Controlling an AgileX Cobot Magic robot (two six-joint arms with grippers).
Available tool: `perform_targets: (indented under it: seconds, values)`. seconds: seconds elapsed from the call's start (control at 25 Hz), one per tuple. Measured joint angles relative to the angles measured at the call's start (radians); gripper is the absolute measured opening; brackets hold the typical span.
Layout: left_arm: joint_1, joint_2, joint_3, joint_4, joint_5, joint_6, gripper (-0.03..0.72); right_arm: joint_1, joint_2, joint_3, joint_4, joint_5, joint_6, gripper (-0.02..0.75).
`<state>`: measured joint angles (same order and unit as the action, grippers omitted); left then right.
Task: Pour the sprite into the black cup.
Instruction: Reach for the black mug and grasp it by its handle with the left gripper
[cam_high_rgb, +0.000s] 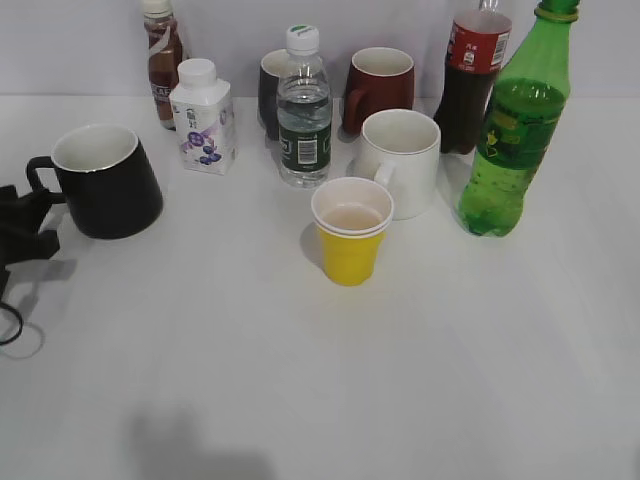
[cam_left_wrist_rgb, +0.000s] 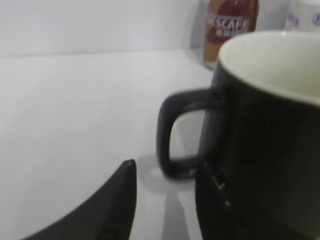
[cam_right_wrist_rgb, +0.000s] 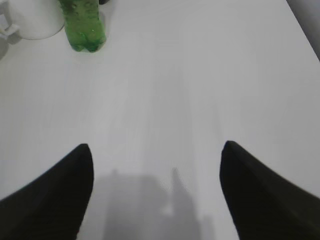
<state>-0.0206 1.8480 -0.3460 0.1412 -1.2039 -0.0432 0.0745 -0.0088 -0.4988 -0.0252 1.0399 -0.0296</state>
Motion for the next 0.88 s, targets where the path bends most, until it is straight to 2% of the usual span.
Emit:
perform_targets:
  seconds: [0.2, 0.52, 0.6, 0.8, 0.88]
  values:
    - [0.0, 0.007, -0.072, 0.002, 0.025, 0.0, 0.314, 0.0, 0.0, 0.0, 0.0, 0.0, 0.0, 0.59]
    - [0.0, 0.037, -0.199, 0.007, 0.17, 0.0, 0.305, 0.0, 0.0, 0.0, 0.0, 0.0, 0.0, 0.59]
    - [0.0, 0.04, -0.223, 0.016, 0.195, 0.0, 0.265, 0.0, 0.0, 0.0, 0.0, 0.0, 0.0, 0.59]
    - [0.0, 0.042, -0.233, 0.036, 0.208, 0.004, 0.053, 0.0, 0.0, 0.0, 0.01, 0.0, 0.0, 0.59]
    - [0.003, 0.042, -0.233, 0.052, 0.208, 0.004, 0.051, 0.0, 0.0, 0.0, 0.015, 0.0, 0.0, 0.59]
